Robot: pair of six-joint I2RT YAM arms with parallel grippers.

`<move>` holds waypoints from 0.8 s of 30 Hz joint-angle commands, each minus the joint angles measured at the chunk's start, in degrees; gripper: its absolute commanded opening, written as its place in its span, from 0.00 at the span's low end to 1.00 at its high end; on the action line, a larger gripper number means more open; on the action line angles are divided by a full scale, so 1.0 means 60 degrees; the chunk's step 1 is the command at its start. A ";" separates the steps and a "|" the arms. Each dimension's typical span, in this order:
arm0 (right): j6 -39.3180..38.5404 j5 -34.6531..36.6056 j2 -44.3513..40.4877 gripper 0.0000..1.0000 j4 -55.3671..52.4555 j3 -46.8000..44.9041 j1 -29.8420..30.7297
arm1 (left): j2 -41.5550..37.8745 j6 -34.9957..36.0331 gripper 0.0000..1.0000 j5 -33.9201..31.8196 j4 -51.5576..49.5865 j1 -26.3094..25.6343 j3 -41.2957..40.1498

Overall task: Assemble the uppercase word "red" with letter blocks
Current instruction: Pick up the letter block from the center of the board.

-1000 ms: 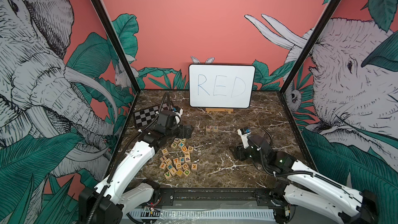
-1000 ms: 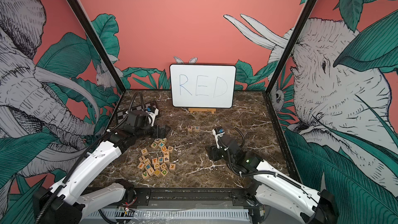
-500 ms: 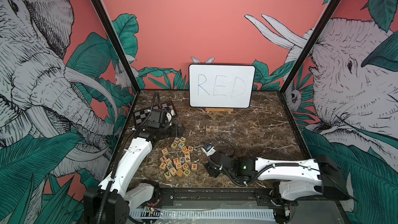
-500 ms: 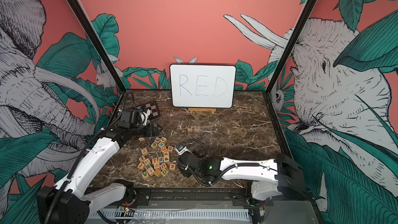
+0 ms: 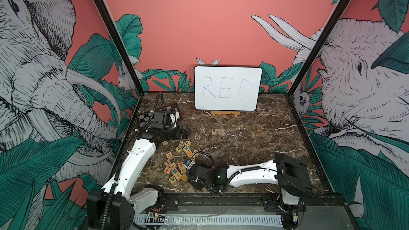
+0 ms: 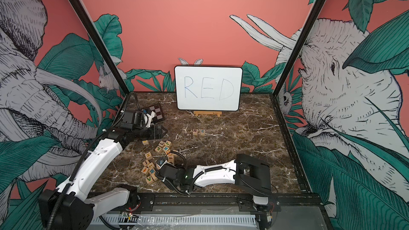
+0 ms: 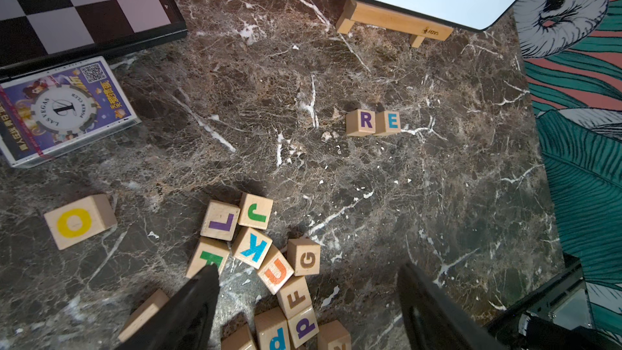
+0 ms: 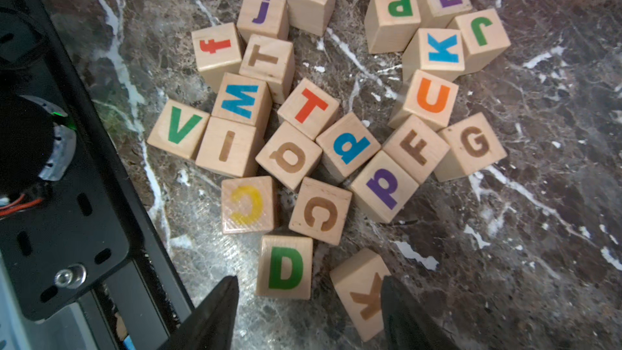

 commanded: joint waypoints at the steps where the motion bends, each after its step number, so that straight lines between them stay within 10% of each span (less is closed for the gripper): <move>1: 0.0139 0.0163 0.0093 0.67 -0.0054 0.0379 0.0008 | -0.0019 0.0030 0.85 0.0023 -0.0301 0.0055 0.0128; 24: 0.0830 0.0003 0.0863 0.62 -0.0178 0.0603 -0.0108 | -0.0151 -0.0116 0.85 -0.0374 -0.0331 0.0070 0.0066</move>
